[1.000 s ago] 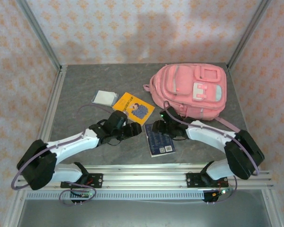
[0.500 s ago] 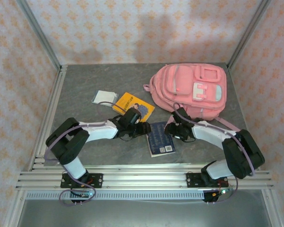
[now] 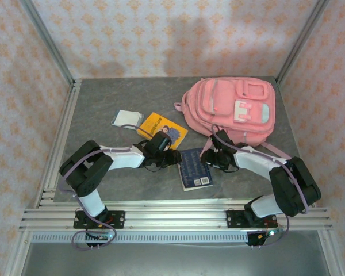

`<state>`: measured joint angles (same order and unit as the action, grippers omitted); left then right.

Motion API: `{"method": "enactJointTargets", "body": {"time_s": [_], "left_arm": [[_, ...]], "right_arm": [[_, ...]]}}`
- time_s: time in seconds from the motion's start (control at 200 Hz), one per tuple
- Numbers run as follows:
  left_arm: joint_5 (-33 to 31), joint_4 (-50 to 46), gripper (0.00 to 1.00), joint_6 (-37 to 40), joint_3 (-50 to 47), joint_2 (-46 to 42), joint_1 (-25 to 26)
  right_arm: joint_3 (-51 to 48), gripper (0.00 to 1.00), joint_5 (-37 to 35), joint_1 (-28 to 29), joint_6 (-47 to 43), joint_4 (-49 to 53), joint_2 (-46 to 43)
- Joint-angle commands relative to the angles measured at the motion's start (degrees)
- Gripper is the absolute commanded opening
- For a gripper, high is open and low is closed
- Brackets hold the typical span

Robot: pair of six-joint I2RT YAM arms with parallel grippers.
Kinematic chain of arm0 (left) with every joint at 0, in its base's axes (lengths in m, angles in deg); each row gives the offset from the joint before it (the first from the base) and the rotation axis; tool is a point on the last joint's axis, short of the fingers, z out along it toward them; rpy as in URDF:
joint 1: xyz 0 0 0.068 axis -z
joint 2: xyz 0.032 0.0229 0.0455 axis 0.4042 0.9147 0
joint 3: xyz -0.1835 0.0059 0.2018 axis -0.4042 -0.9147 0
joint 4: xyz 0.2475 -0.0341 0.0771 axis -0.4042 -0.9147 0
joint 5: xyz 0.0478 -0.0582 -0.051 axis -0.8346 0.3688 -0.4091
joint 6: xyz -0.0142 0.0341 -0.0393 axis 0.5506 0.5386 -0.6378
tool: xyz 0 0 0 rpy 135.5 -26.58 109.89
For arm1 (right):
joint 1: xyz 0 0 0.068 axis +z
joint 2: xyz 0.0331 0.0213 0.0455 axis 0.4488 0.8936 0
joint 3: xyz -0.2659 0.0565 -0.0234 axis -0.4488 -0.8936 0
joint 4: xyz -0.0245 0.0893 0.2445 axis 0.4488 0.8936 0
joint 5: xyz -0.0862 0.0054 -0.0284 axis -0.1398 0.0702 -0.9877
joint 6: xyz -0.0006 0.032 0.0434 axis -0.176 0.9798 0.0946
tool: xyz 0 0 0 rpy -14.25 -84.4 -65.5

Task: Pack books, pencil case, and school supplies into a backpack

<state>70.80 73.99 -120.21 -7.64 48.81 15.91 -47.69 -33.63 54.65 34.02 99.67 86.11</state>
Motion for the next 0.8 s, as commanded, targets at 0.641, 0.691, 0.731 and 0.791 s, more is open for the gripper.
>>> {"method": "enactJointTargets", "body": {"time_s": [0.641,0.691,0.731,0.791], "left_arm": [[1.7,4.3,0.34,0.0,-0.2,3.8,1.0],[1.7,4.3,0.34,0.0,-0.2,3.8,1.0],[1.7,4.2,0.34,0.1,-0.1,3.8,1.0],[1.6,3.8,0.34,0.3,-0.1,3.8,1.0]], "right_arm": [[-4.2,0.55,19.2,3.4,6.5,-13.5,-3.4],[-4.1,0.55,20.5,3.0,8.2,-15.0,-4.6],[-3.7,0.55,21.3,3.0,8.9,-15.3,-5.3],[-2.9,0.54,22.1,2.9,9.4,-14.8,-5.9]]}}
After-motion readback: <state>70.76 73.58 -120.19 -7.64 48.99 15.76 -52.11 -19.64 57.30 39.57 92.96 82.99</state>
